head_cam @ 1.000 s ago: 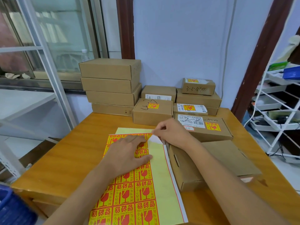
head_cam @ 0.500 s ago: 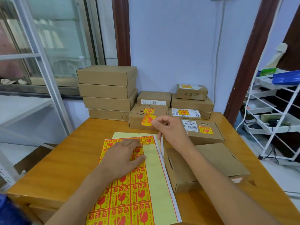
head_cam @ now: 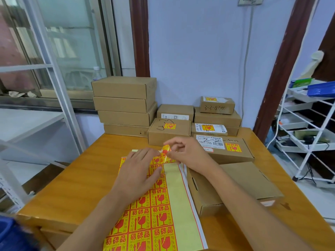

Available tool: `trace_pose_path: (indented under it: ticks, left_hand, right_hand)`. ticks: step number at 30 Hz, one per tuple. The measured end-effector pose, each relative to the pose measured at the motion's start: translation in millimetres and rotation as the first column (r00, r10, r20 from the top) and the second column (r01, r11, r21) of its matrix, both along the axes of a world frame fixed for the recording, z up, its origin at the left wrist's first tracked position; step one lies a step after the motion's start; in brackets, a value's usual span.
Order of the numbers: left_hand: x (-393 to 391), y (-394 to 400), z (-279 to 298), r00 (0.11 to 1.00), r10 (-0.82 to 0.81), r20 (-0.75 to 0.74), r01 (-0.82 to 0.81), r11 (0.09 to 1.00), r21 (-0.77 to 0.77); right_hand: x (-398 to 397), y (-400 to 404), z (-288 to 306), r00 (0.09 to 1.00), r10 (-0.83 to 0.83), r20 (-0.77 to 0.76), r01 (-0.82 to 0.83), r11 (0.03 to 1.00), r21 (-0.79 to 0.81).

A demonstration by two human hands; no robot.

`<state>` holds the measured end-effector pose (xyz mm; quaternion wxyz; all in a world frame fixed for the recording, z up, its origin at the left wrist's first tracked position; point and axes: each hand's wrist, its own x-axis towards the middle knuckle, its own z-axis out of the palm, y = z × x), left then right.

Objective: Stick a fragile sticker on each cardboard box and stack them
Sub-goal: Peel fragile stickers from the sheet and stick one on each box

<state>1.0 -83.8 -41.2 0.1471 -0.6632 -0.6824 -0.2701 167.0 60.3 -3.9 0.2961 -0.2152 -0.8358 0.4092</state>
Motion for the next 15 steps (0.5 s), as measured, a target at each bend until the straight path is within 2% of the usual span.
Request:
trace_pose_path:
  ticks: [5, 10, 12, 15]
  left_hand:
    - [0.8, 1.1, -0.7, 1.000, -0.020, -0.016, 0.020, 1.000, 0.014]
    - [0.6, 3.1, -1.3, 1.000, -0.016, -0.016, 0.016, 1.000, 0.007]
    - [1.7, 1.9, -1.7, 1.000, 0.014, 0.012, -0.014, 0.999, 0.037]
    - [3.8, 0.4, -0.5, 0.999, 0.053, -0.015, -0.053, 0.998, -0.023]
  right_hand:
    - [-1.8, -0.7, -2.1, 1.000, -0.005, 0.016, 0.005, 1.000, 0.007]
    - [-3.3, 0.4, -3.5, 0.998, -0.039, 0.045, 0.033, 0.992, 0.126]
    - [-1.7, 2.2, -3.9, 0.997, -0.083, -0.002, 0.082, 0.989, 0.119]
    - [4.1, -1.8, -1.1, 0.983, -0.175, -0.048, 0.179, 0.977, 0.112]
